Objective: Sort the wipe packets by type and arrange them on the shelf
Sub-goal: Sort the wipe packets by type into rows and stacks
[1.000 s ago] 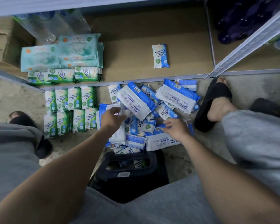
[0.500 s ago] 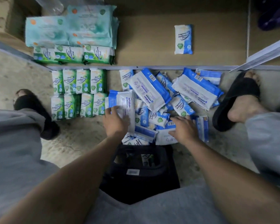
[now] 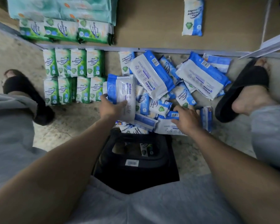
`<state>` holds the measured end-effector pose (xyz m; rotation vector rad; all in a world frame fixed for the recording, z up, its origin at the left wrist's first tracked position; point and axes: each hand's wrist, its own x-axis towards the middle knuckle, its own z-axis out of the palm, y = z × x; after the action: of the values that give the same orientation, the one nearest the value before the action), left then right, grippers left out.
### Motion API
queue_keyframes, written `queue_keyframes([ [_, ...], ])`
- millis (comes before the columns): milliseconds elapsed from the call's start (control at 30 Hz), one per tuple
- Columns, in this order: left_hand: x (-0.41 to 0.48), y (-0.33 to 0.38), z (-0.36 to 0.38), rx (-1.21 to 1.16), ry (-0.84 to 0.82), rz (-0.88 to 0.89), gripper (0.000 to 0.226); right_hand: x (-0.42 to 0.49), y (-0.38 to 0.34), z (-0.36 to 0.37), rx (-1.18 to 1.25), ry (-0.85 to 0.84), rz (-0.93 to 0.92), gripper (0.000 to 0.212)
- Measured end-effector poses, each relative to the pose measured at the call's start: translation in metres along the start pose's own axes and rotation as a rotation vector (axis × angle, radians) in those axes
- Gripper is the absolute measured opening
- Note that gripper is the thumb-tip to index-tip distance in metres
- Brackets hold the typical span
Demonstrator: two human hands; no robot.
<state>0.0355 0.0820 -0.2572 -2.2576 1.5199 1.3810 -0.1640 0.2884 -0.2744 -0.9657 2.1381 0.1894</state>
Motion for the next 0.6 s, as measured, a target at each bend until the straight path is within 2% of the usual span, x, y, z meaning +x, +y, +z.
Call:
queue_keyframes([
  [200,0.008,0.001,-0.009,-0.014,-0.091,-0.04,0.064,0.004,0.003,-0.002,-0.082,-0.132,-0.037,0.054],
  [300,0.012,-0.001,-0.016,-0.039,-0.121,-0.028,0.056,0.003,0.01,-0.009,-0.031,-0.256,0.004,0.058],
  [400,0.007,0.001,-0.022,-0.097,-0.185,-0.011,0.046,-0.004,0.02,-0.027,0.039,-0.322,0.04,0.053],
  [500,-0.002,0.006,-0.026,-0.112,-0.227,0.006,0.05,-0.01,0.029,-0.052,0.186,-0.312,0.076,0.049],
  [600,-0.008,0.016,-0.028,-0.177,-0.265,0.012,0.052,-0.015,0.033,-0.08,0.424,-0.175,0.128,0.045],
])
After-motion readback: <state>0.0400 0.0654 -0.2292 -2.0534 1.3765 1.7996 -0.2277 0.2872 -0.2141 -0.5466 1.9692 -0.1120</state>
